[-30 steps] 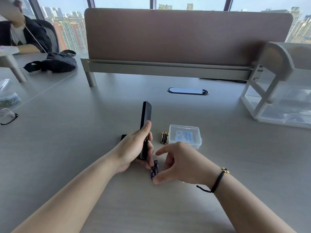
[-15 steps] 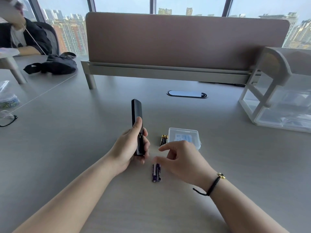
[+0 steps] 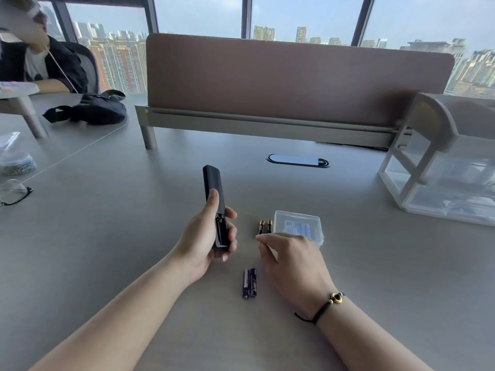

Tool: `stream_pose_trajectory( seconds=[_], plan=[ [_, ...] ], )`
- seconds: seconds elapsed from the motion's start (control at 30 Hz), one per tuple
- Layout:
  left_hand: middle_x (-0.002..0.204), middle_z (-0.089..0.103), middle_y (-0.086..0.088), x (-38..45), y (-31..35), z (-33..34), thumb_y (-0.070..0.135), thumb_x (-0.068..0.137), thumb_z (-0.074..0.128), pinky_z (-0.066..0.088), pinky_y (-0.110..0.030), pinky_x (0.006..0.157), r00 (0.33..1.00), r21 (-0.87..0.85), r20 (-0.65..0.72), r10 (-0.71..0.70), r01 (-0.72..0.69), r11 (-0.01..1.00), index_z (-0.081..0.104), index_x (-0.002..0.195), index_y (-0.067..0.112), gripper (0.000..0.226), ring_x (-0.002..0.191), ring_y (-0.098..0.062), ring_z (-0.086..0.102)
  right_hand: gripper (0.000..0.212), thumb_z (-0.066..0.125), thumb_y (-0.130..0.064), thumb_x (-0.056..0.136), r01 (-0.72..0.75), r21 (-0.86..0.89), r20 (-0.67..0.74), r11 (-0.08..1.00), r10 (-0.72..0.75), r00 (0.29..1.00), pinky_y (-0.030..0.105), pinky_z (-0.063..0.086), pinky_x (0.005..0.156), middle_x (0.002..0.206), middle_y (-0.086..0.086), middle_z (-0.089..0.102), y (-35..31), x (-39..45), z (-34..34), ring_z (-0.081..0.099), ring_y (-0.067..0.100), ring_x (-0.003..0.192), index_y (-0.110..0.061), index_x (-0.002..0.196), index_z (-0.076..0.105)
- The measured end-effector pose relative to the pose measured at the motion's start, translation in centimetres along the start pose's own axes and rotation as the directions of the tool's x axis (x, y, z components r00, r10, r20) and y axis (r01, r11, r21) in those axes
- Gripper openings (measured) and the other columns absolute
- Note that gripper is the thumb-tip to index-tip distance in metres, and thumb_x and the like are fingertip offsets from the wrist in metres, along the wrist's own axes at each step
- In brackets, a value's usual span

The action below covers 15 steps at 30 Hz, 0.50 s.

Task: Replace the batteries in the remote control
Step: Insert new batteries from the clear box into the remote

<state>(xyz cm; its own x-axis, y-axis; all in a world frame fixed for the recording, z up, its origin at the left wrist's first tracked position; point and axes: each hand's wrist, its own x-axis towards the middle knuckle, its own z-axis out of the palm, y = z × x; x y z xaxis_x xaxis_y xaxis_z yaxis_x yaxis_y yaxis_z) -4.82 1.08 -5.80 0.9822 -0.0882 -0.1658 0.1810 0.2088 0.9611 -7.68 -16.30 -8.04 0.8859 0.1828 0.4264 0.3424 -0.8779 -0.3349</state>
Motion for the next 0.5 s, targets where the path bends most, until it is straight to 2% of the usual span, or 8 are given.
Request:
stream_pose_trajectory(
  seconds=[0.13, 0.23, 0.33, 0.4, 0.5],
  plan=[
    [0.055, 0.051, -0.006, -0.1, 0.1, 0.1, 0.069, 0.091, 0.035, 0.029, -0.022, 0.038, 1.000, 0.001, 0.001, -0.005, 0.005, 1.000, 0.052, 0.094, 0.012, 0.060, 0.043, -0.022, 0.049, 0.024, 0.050, -0.030, 0.091, 0.059, -0.006, -0.019, 0.998, -0.059, 0.998, 0.041, 0.056, 0.056, 0.100, -0.003, 0.073, -0.6, 0.0, 0.2, 0.071, 0.029, 0.079, -0.022, 0.098, 0.071],
    [0.055, 0.050, -0.008, -0.2, 0.2, 0.2, 0.067, 0.092, 0.035, 0.028, -0.022, 0.038, 1.000, -0.009, 0.005, -0.001, 0.001, 1.000, 0.051, 0.094, 0.010, 0.059, 0.041, -0.022, 0.048, 0.029, 0.047, -0.031, 0.094, 0.073, -0.079, 0.074, 0.994, -0.067, 0.995, 0.041, 0.056, 0.058, 0.122, 0.001, 0.062, -0.8, 0.6, 0.6, 0.070, 0.032, 0.083, -0.028, 0.120, 0.061],
    [0.055, 0.050, -0.009, -0.2, 0.1, 0.2, 0.067, 0.092, 0.035, 0.028, -0.022, 0.038, 1.000, -0.018, 0.016, 0.005, -0.004, 1.000, 0.051, 0.093, 0.009, 0.060, 0.040, -0.022, 0.048, 0.040, 0.042, -0.037, 0.099, 0.015, -0.137, 0.142, 0.990, 0.005, 0.990, 0.042, 0.055, 0.068, 0.142, 0.009, 0.045, -0.8, 1.1, 0.9, 0.067, 0.034, 0.095, -0.029, 0.137, 0.046],
    [0.054, 0.050, -0.009, -0.2, 0.1, 0.2, 0.066, 0.092, 0.035, 0.028, -0.022, 0.038, 1.000, -0.021, 0.021, 0.005, -0.005, 1.000, 0.051, 0.093, 0.009, 0.059, 0.040, -0.022, 0.048, 0.041, 0.040, -0.041, 0.099, -0.007, -0.164, 0.152, 0.986, 0.033, 0.988, 0.041, 0.053, 0.069, 0.142, 0.013, 0.042, -0.8, 1.3, 1.1, 0.066, 0.035, 0.097, -0.028, 0.137, 0.043],
    [0.054, 0.050, -0.010, -0.2, 0.0, 0.2, 0.066, 0.092, 0.035, 0.029, -0.022, 0.038, 1.000, -0.020, 0.028, 0.005, -0.005, 1.000, 0.051, 0.093, 0.009, 0.059, 0.041, -0.022, 0.047, 0.041, 0.038, -0.044, 0.099, -0.023, -0.190, 0.165, 0.981, 0.055, 0.985, 0.039, 0.050, 0.068, 0.130, 0.014, 0.048, -0.7, 1.4, 1.3, 0.064, 0.035, 0.095, -0.027, 0.135, 0.044]
  ],
)
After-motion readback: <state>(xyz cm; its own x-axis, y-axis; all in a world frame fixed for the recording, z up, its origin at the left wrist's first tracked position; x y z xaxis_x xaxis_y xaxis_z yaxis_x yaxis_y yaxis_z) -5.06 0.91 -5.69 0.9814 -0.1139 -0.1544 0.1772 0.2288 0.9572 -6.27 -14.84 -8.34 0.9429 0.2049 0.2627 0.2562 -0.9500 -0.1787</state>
